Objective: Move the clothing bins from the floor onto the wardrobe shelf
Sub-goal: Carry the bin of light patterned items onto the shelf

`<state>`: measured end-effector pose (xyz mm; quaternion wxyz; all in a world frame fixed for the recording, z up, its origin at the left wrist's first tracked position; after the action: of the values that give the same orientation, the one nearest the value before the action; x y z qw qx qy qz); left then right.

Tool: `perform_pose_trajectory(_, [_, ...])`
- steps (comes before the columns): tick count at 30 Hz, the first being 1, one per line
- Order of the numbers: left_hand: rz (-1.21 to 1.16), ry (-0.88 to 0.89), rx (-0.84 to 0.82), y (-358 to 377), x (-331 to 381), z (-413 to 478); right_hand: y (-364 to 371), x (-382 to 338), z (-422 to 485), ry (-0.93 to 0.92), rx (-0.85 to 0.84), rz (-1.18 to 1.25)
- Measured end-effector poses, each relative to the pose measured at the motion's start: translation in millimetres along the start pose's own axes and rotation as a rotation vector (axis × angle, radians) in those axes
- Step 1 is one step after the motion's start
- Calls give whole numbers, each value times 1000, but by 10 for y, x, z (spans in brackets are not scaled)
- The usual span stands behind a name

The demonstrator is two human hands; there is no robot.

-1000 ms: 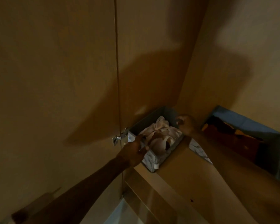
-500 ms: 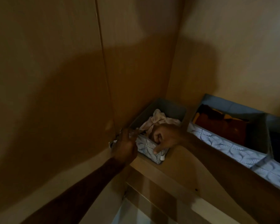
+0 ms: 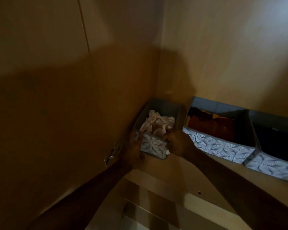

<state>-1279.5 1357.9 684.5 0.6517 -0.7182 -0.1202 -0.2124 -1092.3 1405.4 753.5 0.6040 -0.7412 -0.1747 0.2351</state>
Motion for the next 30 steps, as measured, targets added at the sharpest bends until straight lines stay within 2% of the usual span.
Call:
perform_pose_trajectory(13, [8,23,-92,-35,164,849,-240,493,267,63,129,54])
perform_pose_trajectory(19, [21,-11,-127,-43,115,1110,-373,522,376,-42,113,3])
perform_pose_trajectory(21, [45,-29,-126,-58,123,1167,-451,501,369,-84,209,-42])
perform_pose_trajectory(26, [70,-41,-160,-73,109,1312,-519,559,436,-75,147,-124])
perform_pose_trajectory(30, [89,-36,-178,-102,46,1392,-594,525,435,-175,311,-81])
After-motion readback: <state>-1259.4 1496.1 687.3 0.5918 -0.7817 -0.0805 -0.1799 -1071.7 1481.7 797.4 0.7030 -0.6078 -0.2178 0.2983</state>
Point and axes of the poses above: each hand's wrist, its own z-axis towards the middle knuckle, its own y-axis out of the palm, x = y × z, the point moved 4 cm from there along z, towards the middle knuckle, and after that the axes turned 13 degrees about -x, right-handed, at the moved point
